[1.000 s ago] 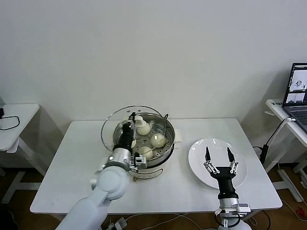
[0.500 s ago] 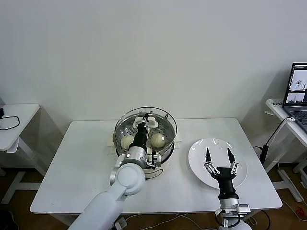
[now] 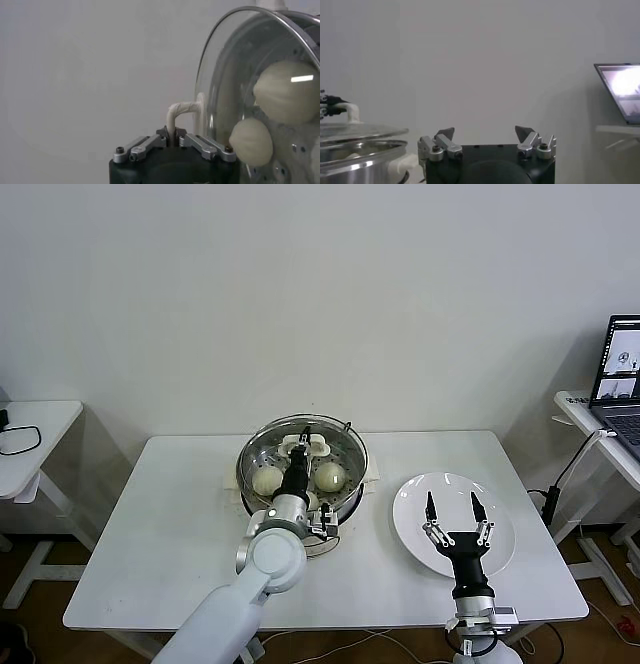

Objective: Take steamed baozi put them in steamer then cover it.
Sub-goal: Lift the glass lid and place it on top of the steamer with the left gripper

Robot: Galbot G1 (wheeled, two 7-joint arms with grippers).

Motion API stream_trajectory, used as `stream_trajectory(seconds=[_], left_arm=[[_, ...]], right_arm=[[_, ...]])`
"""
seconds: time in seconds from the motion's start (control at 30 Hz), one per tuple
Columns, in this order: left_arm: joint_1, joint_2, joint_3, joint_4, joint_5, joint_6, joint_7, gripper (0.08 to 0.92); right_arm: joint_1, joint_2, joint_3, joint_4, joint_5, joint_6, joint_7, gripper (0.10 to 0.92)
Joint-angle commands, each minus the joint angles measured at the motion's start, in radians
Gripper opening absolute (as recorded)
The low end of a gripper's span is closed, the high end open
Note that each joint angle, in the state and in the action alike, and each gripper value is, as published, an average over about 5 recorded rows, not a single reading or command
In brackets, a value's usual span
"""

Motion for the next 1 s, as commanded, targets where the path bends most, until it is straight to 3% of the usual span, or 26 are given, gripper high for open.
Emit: stream_trajectory(seconds=[0.03, 1.0], left_arm=[[0.013, -0.008, -0.007, 0.015, 0.013, -0.006, -0.017, 0.190], [0.024, -0.017, -0.017, 0.042, 0.012, -0.027, -0.028, 0.190]], right_arm=[[0.001, 0.000, -0.003, 0.001, -0.002, 0.000, -0.002, 0.823], [0.000, 0.000, -0.014, 0.002, -0.011, 0.000, -0.009, 0.823]])
